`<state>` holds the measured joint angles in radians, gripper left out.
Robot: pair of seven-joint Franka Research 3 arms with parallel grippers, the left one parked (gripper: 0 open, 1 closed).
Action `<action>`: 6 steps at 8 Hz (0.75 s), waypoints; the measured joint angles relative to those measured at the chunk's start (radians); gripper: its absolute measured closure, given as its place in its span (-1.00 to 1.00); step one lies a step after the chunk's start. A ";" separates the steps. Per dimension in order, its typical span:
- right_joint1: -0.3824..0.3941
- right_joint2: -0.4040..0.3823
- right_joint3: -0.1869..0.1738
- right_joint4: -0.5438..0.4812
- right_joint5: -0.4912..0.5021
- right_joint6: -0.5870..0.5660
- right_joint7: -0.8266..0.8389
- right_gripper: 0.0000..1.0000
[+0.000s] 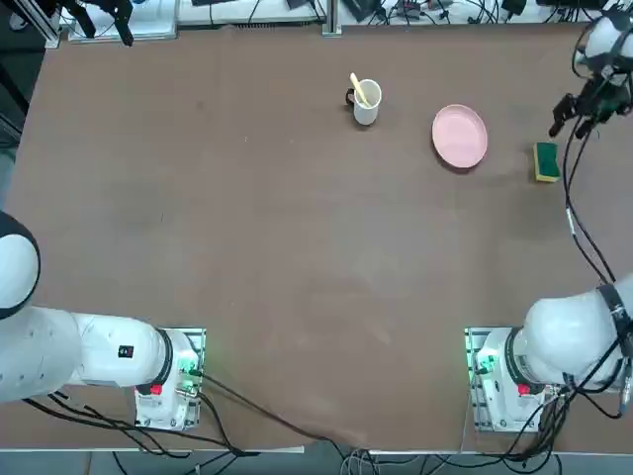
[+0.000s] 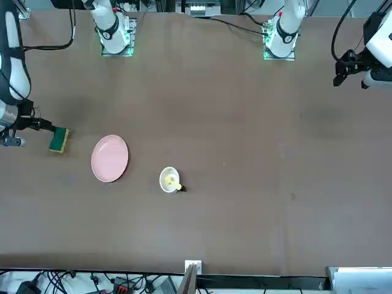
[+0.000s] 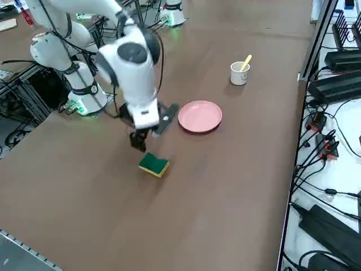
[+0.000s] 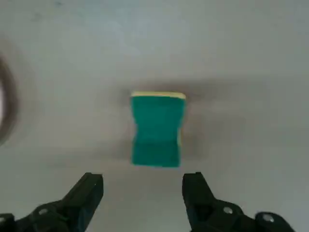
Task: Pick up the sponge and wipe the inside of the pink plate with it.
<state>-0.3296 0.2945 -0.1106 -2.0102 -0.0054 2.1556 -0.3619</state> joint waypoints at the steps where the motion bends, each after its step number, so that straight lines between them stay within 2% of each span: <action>1: -0.024 0.034 0.000 -0.005 0.000 0.041 -0.025 -1.00; 4: -0.033 0.134 0.006 -0.011 0.002 0.152 -0.032 -1.00; 6: -0.033 0.163 0.009 -0.011 0.005 0.170 -0.031 -1.00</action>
<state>-0.3624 0.4576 -0.1020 -2.0212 -0.0007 2.3254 -0.3928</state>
